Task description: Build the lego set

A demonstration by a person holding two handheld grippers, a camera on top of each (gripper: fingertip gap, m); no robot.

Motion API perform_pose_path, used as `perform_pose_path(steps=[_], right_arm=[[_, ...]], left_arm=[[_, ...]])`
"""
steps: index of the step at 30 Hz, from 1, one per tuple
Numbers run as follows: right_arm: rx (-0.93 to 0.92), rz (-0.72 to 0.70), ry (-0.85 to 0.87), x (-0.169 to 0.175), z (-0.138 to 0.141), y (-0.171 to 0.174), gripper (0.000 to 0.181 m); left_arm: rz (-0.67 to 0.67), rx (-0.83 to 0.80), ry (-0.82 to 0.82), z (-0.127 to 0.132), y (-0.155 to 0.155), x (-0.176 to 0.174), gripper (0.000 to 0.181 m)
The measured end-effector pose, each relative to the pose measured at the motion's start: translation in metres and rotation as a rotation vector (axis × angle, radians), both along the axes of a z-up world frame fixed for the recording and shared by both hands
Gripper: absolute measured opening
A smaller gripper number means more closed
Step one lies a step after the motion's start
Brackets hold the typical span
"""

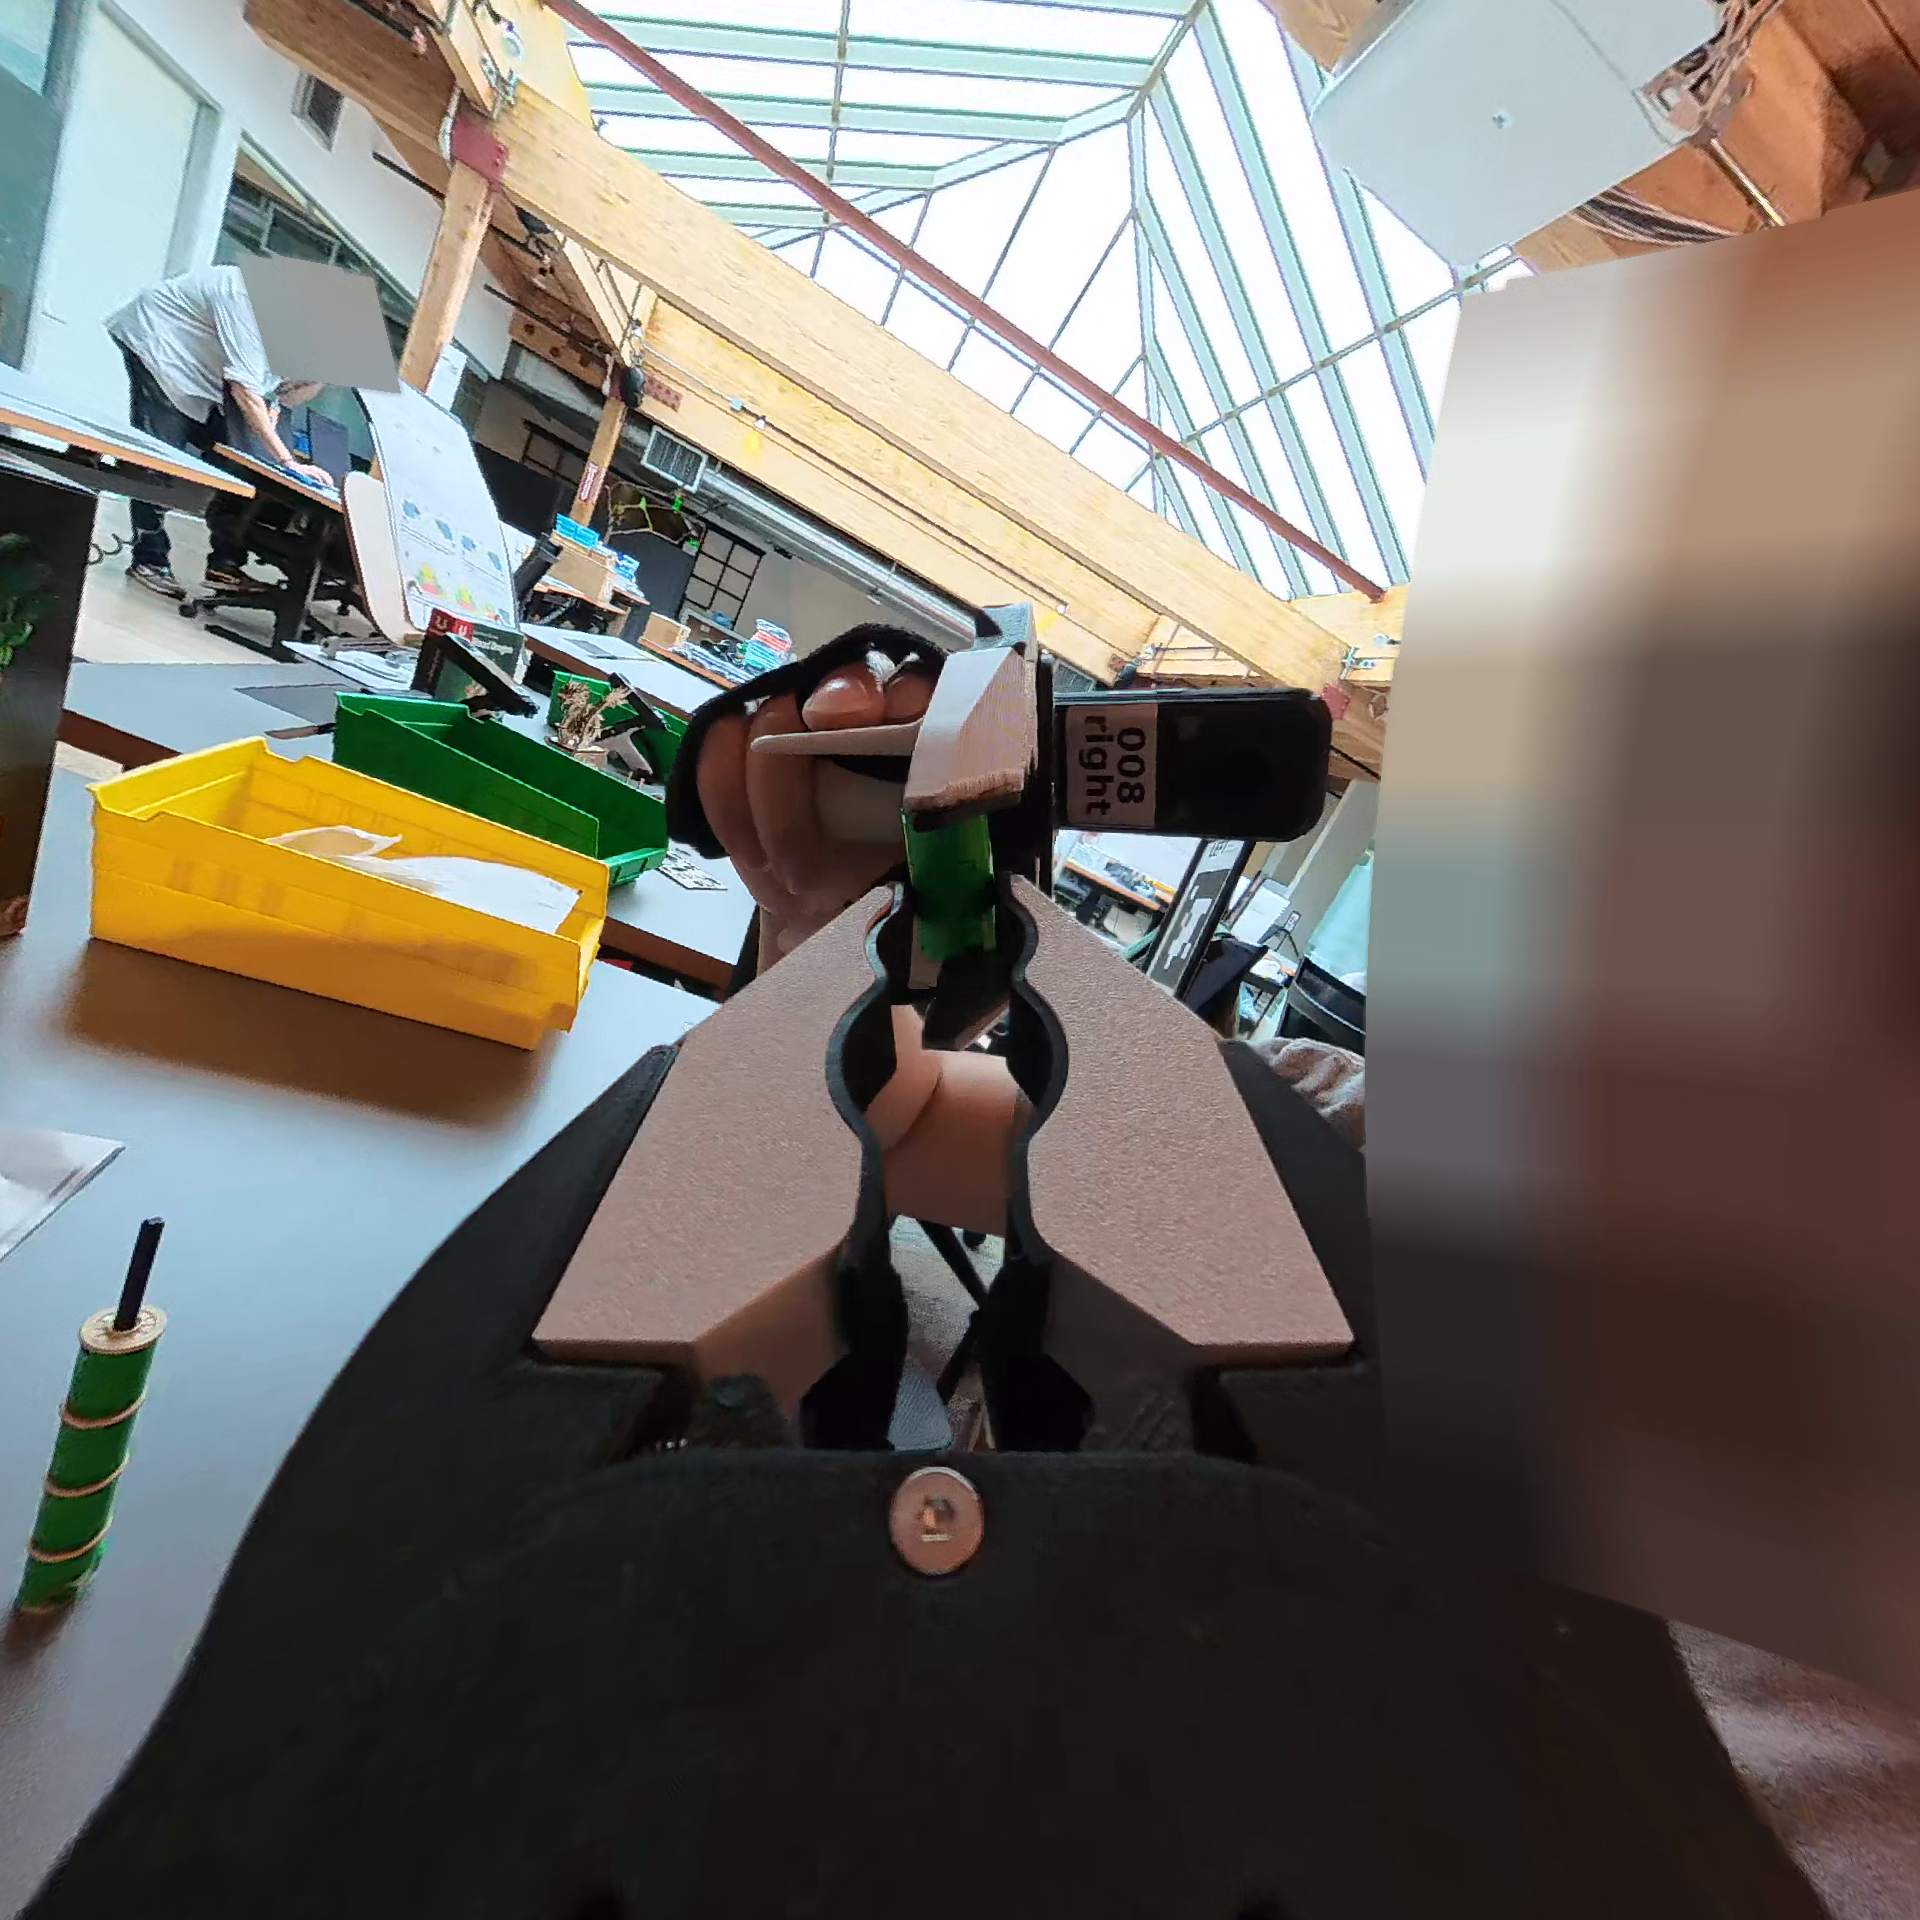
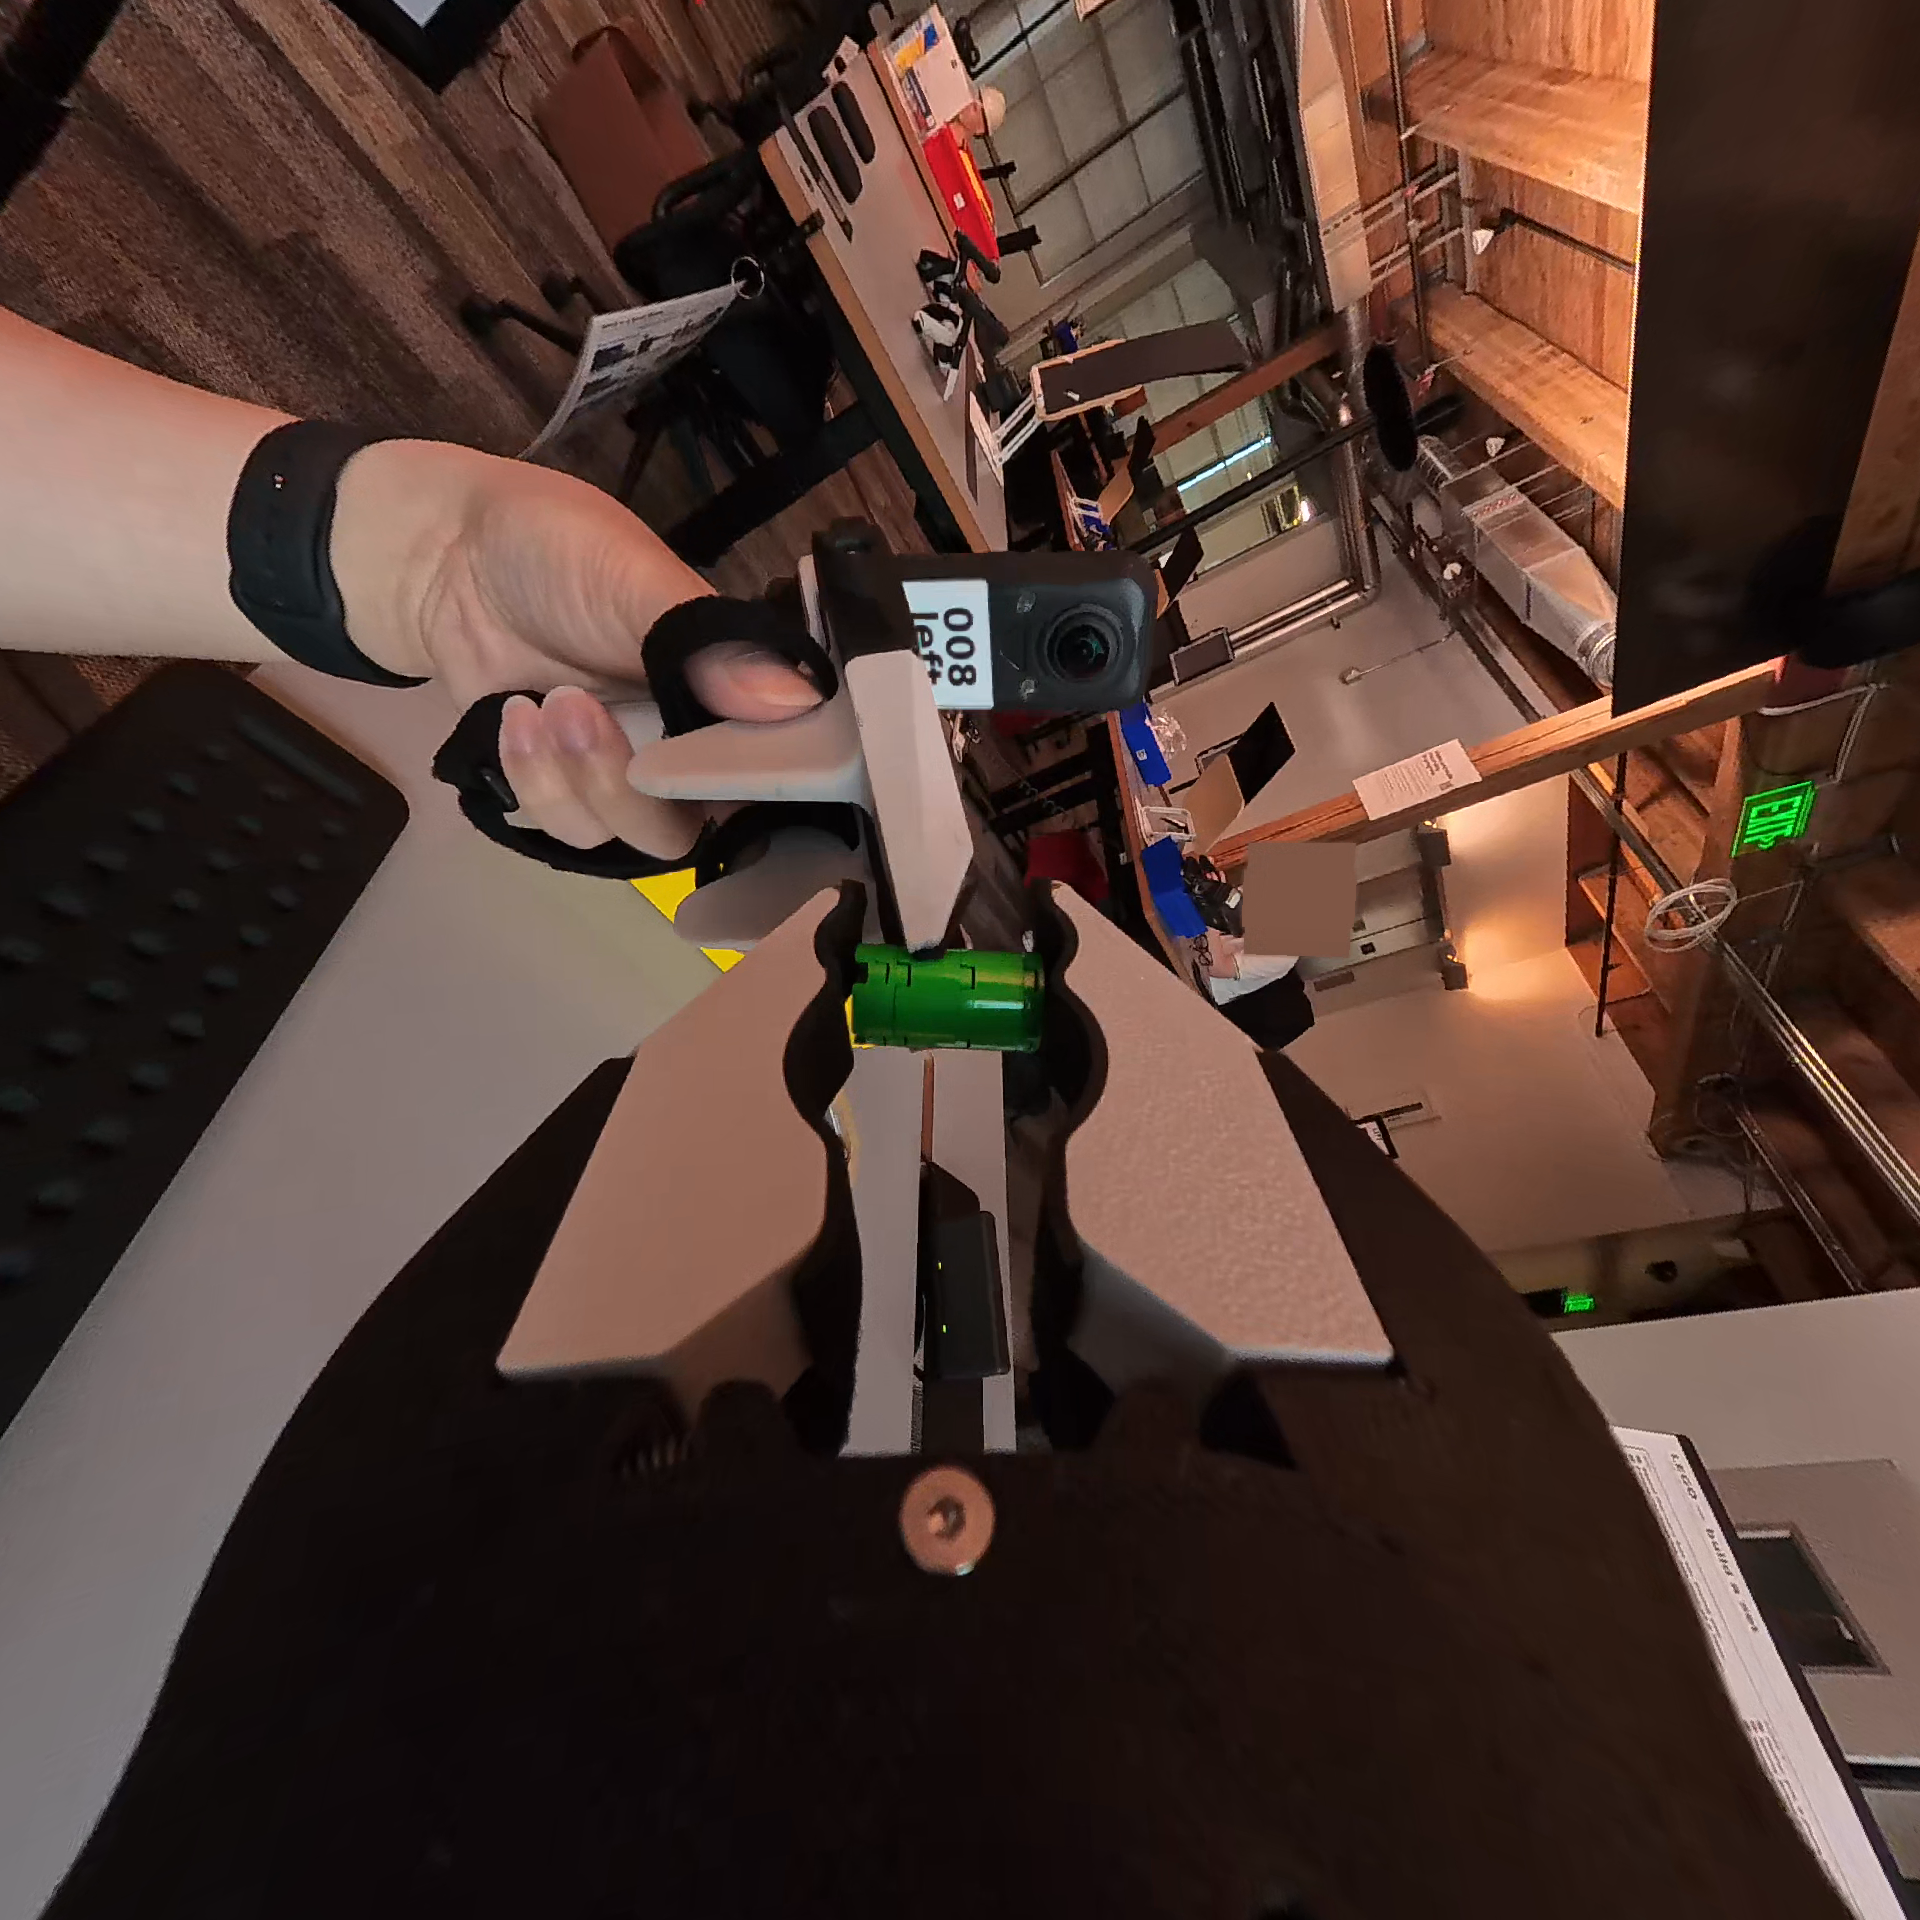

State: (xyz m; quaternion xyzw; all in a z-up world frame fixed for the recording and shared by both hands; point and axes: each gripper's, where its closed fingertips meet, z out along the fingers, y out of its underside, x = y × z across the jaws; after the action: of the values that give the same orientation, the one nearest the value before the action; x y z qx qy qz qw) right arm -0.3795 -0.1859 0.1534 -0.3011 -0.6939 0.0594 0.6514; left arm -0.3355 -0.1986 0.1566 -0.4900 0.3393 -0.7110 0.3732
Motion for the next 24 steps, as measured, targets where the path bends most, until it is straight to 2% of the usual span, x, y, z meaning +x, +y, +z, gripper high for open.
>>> perform_pose_path(steps=[1,6,19,24], right_arm=[[0.005,0.002,0.001,0.000,0.000,0.000,0.031],[0.014,0.018,0.000,0.008,0.000,-0.004,0.032],[0.074,0.046,-0.004,0.012,0.000,-0.014,0.029],[0.061,0.061,0.006,0.012,0.000,-0.016,0.029]], left_arm=[[0.008,0.009,0.005,0.000,0.000,0.000,0.014],[0.063,0.048,0.038,-0.003,0.001,-0.009,0.014],[0.082,0.099,0.056,-0.002,-0.008,-0.010,0.014],[0.193,0.151,0.029,0.001,0.003,-0.024,0.024]])
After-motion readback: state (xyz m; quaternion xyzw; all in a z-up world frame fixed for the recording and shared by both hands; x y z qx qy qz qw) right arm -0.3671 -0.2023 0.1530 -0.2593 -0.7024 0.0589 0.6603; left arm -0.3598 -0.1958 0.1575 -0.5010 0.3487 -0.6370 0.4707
